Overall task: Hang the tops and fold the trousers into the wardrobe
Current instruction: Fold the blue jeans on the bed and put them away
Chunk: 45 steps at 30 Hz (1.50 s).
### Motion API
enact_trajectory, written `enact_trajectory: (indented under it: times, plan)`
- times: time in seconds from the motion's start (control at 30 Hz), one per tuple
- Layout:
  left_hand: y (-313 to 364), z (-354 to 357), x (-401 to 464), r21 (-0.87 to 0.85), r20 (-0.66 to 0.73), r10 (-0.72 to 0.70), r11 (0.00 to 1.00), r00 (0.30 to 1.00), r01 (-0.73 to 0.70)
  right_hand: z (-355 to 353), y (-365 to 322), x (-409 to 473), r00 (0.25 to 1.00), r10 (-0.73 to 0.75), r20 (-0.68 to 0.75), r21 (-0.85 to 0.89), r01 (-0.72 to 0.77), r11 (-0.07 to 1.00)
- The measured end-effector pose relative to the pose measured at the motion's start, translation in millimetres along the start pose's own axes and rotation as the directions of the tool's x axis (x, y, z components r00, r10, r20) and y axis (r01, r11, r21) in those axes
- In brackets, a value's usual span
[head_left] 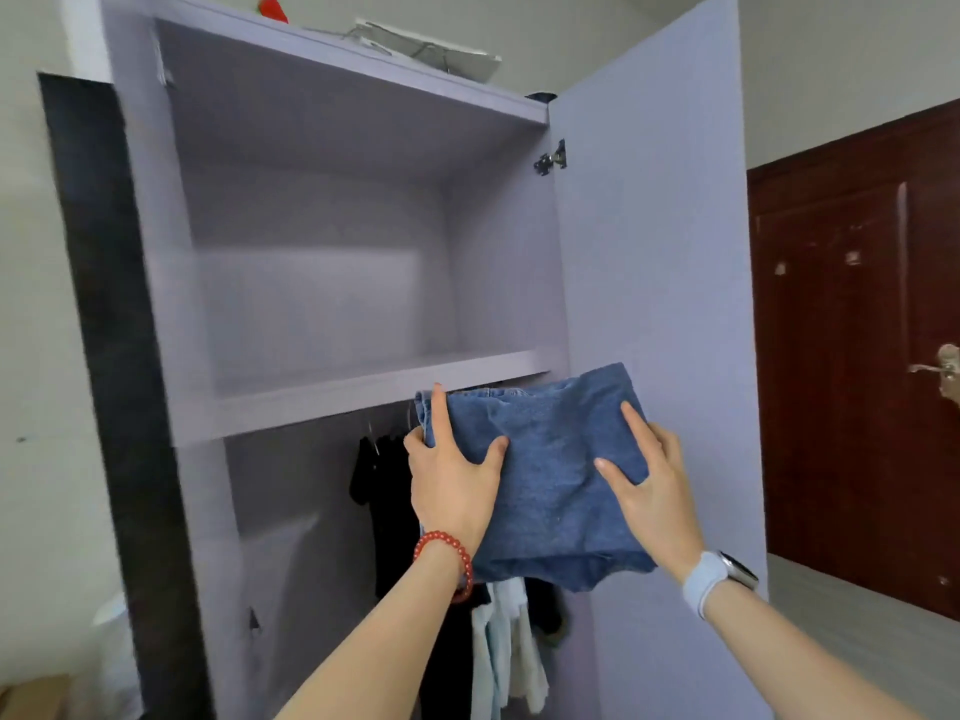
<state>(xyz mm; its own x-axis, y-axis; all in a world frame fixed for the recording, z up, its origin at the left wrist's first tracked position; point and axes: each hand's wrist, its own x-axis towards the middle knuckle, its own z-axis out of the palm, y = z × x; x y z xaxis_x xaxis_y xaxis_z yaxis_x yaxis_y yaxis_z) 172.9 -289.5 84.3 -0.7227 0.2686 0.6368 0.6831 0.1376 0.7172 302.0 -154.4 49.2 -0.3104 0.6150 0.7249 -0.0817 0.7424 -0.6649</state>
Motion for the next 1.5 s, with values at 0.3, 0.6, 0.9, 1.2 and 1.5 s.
enact_trajectory:
  times: [0.3, 0.6, 0.9, 1.2, 1.5]
  plan:
    - [-8, 81, 198, 0.054, -0.012, 0.154, 0.987, 0.988, -0.153, 83, 62, 217, 0.994, -0.111, -0.006, 0.099, 0.111, 0.989]
    - [-37, 113, 413, 0.246, -0.174, 0.336, 0.925, 0.926, -0.29, 217, 81, 408, 0.95, -0.305, -0.073, 0.157, 0.312, 0.937]
    - [-137, 161, 585, 0.319, -0.156, 0.196, 0.937, 0.968, -0.138, 368, 136, 554, 0.932, -0.333, 0.139, 0.001, 0.337, 0.942]
    - [-219, 220, 671, 0.49, -0.054, -0.066, 0.868, 0.996, 0.084, 481, 217, 651, 0.855, -0.216, 0.471, -0.118, 0.304, 0.945]
    - [-272, 262, 650, 0.868, 0.387, -0.283, 0.431, 0.878, -0.245, 520, 252, 618, 0.469, -0.014, 0.883, -0.339, 0.658, 0.673]
